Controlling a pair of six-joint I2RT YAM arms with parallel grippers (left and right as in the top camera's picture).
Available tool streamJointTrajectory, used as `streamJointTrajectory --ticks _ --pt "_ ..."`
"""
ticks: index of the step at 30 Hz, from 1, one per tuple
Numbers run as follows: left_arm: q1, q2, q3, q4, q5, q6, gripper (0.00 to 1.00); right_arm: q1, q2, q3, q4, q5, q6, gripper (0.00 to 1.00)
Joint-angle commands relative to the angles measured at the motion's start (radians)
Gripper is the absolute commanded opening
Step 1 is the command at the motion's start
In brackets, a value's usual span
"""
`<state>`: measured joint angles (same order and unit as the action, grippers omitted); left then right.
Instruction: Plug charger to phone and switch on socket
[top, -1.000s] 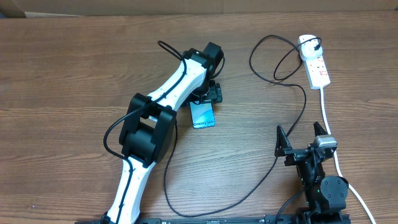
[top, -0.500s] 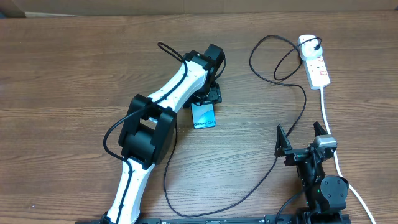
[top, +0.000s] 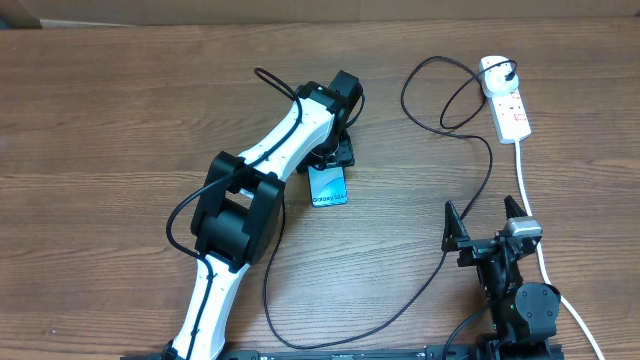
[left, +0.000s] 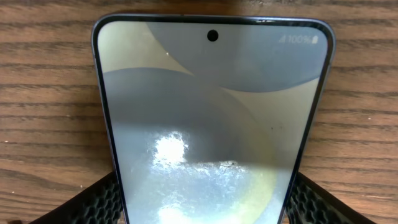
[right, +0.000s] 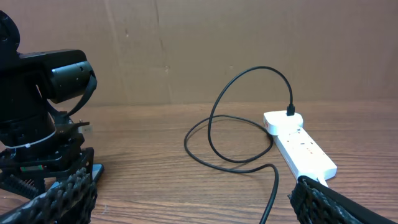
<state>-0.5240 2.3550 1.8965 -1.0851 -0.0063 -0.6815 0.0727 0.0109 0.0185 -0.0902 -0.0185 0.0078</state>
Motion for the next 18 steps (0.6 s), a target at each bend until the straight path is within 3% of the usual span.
streamJointTrajectory --ticks 1,9,18 --pt "0.0 0.065 -0.055 -0.011 -0.027 -0.014 0.69 0.005 -0.008 -0.01 0.006 0.006 0.007 1.0" --pt "0.012 0.065 -0.036 -0.046 -0.019 -0.014 0.68 0.005 -0.008 -0.01 0.006 0.006 0.007 1.0" --pt "0.035 0.065 0.103 -0.183 0.015 -0.014 0.66 0.005 -0.008 -0.01 0.006 0.006 0.007 1.0"
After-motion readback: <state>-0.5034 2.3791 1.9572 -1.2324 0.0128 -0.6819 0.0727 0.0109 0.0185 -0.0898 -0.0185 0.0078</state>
